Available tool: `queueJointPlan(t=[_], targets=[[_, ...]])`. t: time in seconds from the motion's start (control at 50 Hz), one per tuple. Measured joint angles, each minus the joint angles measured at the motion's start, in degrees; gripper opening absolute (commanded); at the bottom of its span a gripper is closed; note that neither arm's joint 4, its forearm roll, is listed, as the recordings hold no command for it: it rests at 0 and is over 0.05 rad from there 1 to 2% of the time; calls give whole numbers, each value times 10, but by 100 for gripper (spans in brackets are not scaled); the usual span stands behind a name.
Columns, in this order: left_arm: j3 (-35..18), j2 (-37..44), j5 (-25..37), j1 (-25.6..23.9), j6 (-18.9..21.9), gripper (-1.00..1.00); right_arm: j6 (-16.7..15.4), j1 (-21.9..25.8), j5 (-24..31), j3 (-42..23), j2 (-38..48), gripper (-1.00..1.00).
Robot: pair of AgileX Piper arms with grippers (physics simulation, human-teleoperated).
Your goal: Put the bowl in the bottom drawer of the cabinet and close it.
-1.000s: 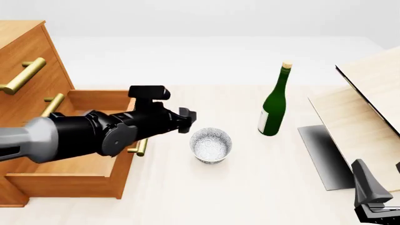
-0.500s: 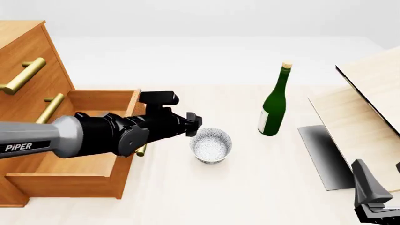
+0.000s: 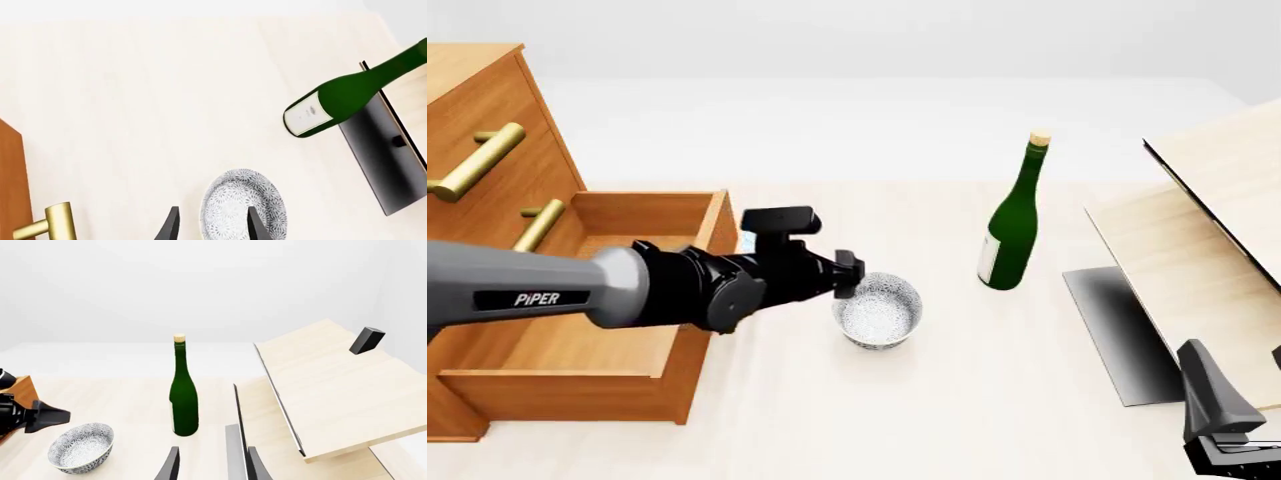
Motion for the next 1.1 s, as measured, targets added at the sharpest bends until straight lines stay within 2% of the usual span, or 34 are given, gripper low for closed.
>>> queueJointPlan(t=[1.1], targets=[[-24,94,-8,-29,-55,100,0,0,0,0,0,100]])
